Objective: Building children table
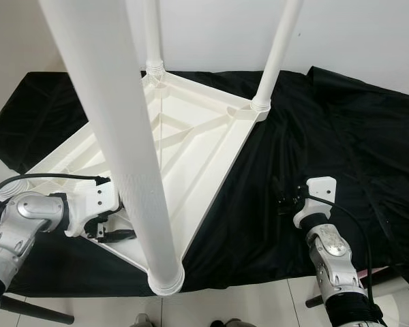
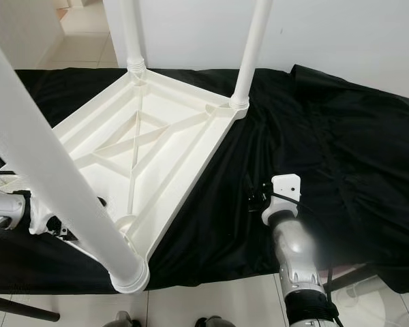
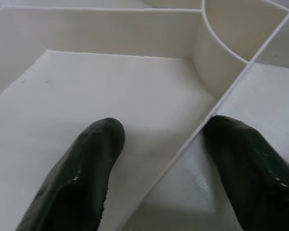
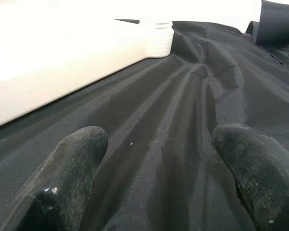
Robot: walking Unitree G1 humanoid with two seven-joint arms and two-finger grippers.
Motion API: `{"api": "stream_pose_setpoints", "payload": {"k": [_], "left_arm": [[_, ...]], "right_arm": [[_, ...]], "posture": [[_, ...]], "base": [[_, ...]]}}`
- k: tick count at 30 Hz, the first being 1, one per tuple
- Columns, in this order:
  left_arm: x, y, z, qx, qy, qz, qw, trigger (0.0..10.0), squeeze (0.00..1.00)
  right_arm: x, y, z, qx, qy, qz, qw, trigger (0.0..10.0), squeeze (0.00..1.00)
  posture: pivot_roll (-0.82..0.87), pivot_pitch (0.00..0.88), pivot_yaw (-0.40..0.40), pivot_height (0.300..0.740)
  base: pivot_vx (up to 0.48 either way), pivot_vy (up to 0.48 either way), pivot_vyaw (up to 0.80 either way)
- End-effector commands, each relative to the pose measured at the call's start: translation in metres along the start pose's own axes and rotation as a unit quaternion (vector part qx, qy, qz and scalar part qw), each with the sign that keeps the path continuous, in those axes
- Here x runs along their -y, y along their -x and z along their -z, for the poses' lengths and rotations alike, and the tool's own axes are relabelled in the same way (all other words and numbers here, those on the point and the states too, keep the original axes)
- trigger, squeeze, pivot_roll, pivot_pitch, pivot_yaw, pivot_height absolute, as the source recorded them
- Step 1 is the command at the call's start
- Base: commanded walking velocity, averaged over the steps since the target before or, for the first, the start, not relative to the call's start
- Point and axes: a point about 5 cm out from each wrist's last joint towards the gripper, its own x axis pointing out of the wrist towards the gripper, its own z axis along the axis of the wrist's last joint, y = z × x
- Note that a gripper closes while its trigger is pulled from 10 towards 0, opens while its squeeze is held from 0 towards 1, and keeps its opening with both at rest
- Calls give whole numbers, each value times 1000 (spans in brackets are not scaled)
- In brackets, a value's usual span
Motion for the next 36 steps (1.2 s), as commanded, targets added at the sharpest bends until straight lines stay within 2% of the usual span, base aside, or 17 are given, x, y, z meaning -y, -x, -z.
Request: {"api": "stream_pose_setpoints", "payload": {"k": [1, 13, 19, 21, 22, 24, 25, 28, 29, 30, 36], "left_arm": [[2, -2, 13, -19, 24, -18, 999, 0, 0], [-4, -3, 14, 17, 38, -74, 996, 0, 0], [-5, -9, 9, 38, 32, -96, 994, 0, 0], [-9, -15, 3, 53, 24, -117, 991, 0, 0], [-11, -19, -1, 62, 21, -131, 989, 7333, 0], [-13, -21, -3, 68, 19, -141, 988, 7333, 0], [-15, -24, -6, 76, 20, -154, 985, 10000, 0], [-18, -31, -11, 92, 25, -168, 981, 10000, 0], [-18, -32, -13, 96, 29, -167, 981, 10000, 773], [-18, -33, -13, 102, 37, -165, 980, 10000, 1000], [-19, -30, -19, 119, 40, -166, 978, 10000, 1000]], "right_arm": [[3, 2, 1, -7, 7, 4, 1000, 10000, 0], [1, 1, 2, -8, 6, 8, 1000, 10000, 0], [0, 0, 2, -7, 5, 8, 1000, 10000, 0], [0, 0, 2, -7, 5, 9, 1000, 10000, 0], [0, -1, 2, -7, 5, 9, 1000, 10000, 0], [0, -1, 2, -7, 5, 10, 1000, 10000, 0], [0, -1, 1, -6, 3, 12, 1000, 10000, 0], [0, -2, 1, -4, 5, 18, 1000, 10000, 0], [0, -2, 1, -4, 4, 20, 1000, 10000, 0], [0, -1, 1, -3, 3, 20, 1000, 10000, 0], [3, 1, 1, -2, 3, 23, 1000, 10000, 0]], "posture": [[-13, 136, -11, 740], [-11, 134, -13, 740], [-9, 132, -13, 740], [-6, 132, -15, 740], [-8, 131, -13, 740], [-8, 131, -13, 740], [-7, 131, -13, 740], [-7, 129, -12, 740], [-9, 129, -10, 740], [-10, 129, -9, 740], [-10, 129, -9, 740]], "base": [[0, 0, 0], [0, 0, 0], [0, 0, 0], [0, 0, 0], [0, 0, 0], [0, 0, 0], [0, 0, 0], [0, 0, 0], [0, 0, 0], [0, 0, 0], [0, 0, 0]]}}
